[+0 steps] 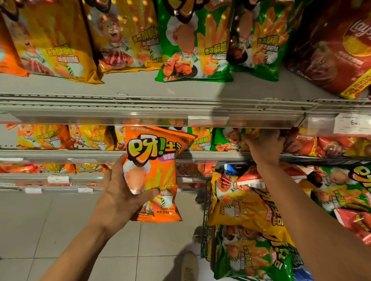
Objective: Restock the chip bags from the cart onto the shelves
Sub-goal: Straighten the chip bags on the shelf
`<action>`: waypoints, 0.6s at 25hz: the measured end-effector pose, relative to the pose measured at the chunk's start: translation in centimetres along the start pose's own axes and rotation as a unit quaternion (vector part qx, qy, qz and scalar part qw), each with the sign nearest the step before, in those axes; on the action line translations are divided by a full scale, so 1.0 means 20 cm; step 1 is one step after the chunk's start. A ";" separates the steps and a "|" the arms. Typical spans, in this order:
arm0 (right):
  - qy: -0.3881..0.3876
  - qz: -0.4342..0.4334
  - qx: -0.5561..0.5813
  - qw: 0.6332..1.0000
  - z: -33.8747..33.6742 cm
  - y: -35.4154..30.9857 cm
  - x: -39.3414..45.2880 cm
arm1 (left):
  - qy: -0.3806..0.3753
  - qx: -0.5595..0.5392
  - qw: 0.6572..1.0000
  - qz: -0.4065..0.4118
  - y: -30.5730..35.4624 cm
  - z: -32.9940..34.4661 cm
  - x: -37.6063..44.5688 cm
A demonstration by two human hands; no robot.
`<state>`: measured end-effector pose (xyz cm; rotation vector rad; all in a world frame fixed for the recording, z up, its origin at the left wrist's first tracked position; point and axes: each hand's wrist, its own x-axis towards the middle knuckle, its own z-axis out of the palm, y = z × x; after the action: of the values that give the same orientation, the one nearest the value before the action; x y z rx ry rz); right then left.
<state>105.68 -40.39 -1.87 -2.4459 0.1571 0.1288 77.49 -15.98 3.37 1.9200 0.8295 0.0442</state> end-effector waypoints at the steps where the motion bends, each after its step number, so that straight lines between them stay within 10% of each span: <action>1: 0.017 -0.014 0.008 1.000 0.00 -0.01 -0.05 | 0.002 0.003 1.000 0.004 -0.01 -0.01 0.00; 15: -0.151 -0.129 0.142 0.970 0.64 -0.57 -0.96 | 0.052 -0.064 0.996 -0.019 -0.45 -0.64 -0.07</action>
<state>87.78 -21.91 -2.01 -2.1079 -0.2611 0.3365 66.84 -4.28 2.88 1.7931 0.9107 0.1723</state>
